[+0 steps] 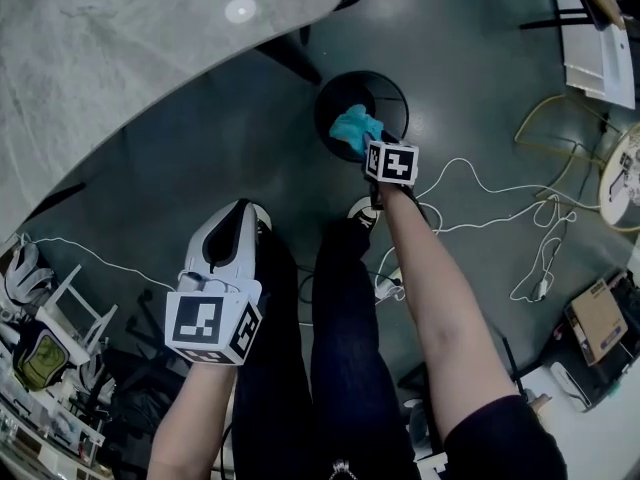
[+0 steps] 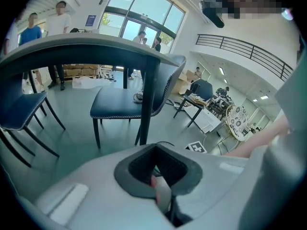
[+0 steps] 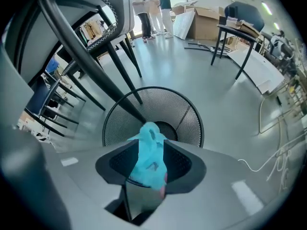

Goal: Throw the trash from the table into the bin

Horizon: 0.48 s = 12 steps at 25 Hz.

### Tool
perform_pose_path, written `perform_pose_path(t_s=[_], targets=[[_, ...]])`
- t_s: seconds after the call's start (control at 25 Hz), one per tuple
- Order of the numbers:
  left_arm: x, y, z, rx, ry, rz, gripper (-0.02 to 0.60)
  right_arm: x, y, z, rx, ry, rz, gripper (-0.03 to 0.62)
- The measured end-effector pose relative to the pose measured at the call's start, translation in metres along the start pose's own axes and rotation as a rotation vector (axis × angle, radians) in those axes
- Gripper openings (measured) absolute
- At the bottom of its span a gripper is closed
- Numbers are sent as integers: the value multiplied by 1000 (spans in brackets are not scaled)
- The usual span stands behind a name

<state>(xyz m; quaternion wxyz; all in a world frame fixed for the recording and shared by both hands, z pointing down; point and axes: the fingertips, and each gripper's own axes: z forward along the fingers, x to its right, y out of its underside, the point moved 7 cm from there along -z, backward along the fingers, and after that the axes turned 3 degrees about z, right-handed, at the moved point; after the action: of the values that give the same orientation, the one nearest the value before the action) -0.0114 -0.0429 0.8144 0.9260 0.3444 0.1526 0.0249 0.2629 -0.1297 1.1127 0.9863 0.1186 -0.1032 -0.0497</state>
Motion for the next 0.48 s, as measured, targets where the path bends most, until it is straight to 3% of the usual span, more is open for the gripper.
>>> perform_pose_path(t_s=[0.16,0.48], targets=[[7,-13,-3,33,17,-5,0,0,-14,-34,34,-5,-27,197],[36,-65,-43,89,52,30,0,-24,-48,-159,145,-68,-103,73]])
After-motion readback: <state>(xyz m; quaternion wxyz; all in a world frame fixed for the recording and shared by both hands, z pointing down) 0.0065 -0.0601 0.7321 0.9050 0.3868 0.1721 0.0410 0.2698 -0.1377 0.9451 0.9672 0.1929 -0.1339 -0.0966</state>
